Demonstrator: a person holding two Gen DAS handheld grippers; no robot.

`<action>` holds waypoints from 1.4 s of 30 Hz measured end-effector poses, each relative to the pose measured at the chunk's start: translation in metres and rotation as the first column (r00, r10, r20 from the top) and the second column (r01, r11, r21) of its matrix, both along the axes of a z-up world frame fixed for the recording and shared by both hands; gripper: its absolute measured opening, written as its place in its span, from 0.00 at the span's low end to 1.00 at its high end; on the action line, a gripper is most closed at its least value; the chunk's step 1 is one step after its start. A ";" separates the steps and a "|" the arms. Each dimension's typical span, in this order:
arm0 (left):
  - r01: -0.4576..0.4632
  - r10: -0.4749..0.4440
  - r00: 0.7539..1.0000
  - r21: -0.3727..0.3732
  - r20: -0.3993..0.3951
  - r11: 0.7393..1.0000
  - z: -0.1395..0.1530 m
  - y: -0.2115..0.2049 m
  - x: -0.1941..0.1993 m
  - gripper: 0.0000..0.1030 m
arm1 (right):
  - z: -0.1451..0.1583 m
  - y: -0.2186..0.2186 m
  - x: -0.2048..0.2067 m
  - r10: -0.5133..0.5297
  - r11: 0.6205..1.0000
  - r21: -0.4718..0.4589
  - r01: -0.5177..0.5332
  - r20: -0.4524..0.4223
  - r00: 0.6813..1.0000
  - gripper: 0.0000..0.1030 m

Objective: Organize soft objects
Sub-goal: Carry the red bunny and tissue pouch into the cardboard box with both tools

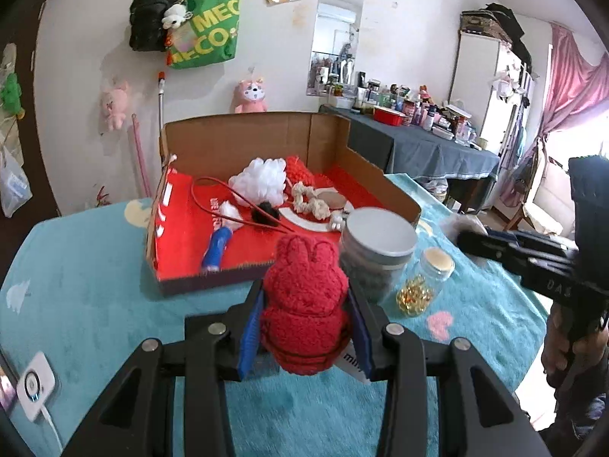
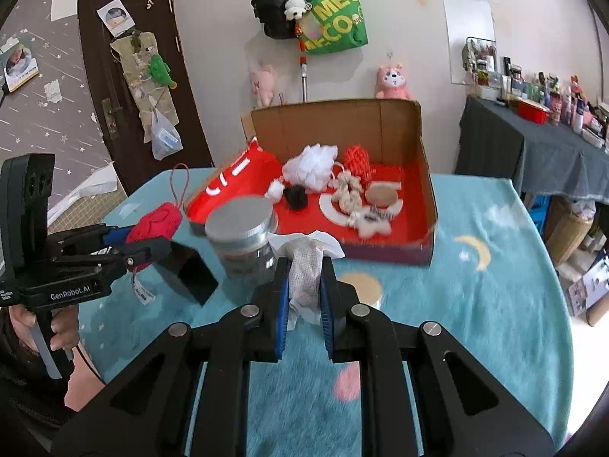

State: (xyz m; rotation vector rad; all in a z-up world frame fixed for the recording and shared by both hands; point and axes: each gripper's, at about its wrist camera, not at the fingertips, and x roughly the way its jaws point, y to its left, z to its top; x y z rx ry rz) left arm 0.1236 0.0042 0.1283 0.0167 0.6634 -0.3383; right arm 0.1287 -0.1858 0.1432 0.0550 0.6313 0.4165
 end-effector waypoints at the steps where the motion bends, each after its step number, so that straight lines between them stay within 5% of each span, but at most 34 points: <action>1: 0.008 -0.008 1.000 0.004 -0.002 1.000 0.002 -0.001 0.003 0.42 | 0.002 0.000 0.005 0.006 1.000 -0.005 -0.006 0.000 1.000 0.13; 15: 0.114 -0.101 0.984 0.086 -0.144 0.990 -0.008 -0.001 0.080 0.42 | 0.000 0.019 0.095 0.145 0.980 -0.113 -0.161 -0.133 0.980 0.13; 29: 0.211 -0.171 0.922 0.082 -0.346 0.974 -0.034 -0.016 0.174 0.42 | -0.053 0.049 0.204 0.303 0.931 -0.056 -0.361 -0.436 0.847 0.14; 42: 0.236 -0.122 0.875 0.192 -0.468 0.953 -0.074 -0.031 0.222 0.43 | -0.080 0.066 0.242 0.283 0.915 -0.104 -0.389 -0.521 0.805 0.14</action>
